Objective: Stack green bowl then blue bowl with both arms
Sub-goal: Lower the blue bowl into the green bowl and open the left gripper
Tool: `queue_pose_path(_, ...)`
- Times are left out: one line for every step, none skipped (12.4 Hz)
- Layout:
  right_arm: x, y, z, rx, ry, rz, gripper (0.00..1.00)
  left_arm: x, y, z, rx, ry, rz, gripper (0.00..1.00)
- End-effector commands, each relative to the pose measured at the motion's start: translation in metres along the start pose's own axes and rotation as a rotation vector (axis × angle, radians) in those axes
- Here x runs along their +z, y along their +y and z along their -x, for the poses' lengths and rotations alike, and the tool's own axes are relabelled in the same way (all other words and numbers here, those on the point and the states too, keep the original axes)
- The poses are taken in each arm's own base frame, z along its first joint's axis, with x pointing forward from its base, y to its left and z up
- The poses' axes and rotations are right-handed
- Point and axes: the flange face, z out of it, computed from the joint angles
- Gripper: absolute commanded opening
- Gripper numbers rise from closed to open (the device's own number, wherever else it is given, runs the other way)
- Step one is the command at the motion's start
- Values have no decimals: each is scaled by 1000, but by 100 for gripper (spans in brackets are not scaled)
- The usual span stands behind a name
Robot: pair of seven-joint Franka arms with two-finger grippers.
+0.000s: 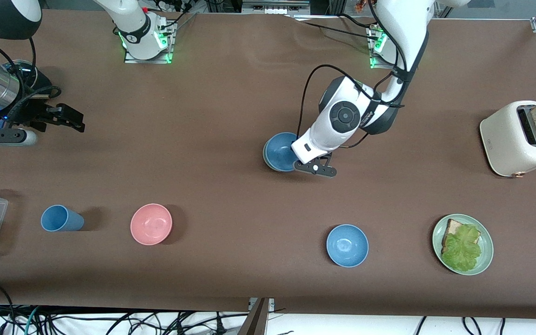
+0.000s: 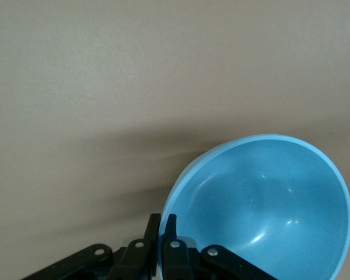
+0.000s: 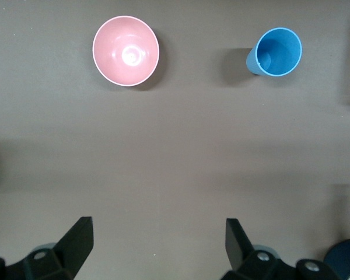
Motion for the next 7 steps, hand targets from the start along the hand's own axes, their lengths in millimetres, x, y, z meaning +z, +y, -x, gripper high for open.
queue_pose_path(-5, 5, 0, 15, -9, -18, 100, 4, 9, -1, -13, 12, -22, 0)
queue_pose_path(-3, 8, -1, 21, -12, -18, 100, 6, 9, 0, -17, 9, -24, 0)
queue_pose_path(-2, 9, -1, 23, -14, -19, 100, 9, 12, 3, -12, 4, -27, 0)
queue_pose_path(-1, 9, -2, 23, -15, -19, 100, 9, 12, 4, -9, 4, -28, 0)
queue_pose_path(-1, 9, -2, 21, -15, -19, 100, 9, 12, 4, -10, 3, -29, 0)
queue_pose_path(-1, 10, -2, 24, -15, -19, 100, 10, 12, 4, -10, 1, -29, 0)
queue_pose_path(-1, 10, -2, 23, -15, -19, 100, 10, 12, 4, -10, 1, -29, 18)
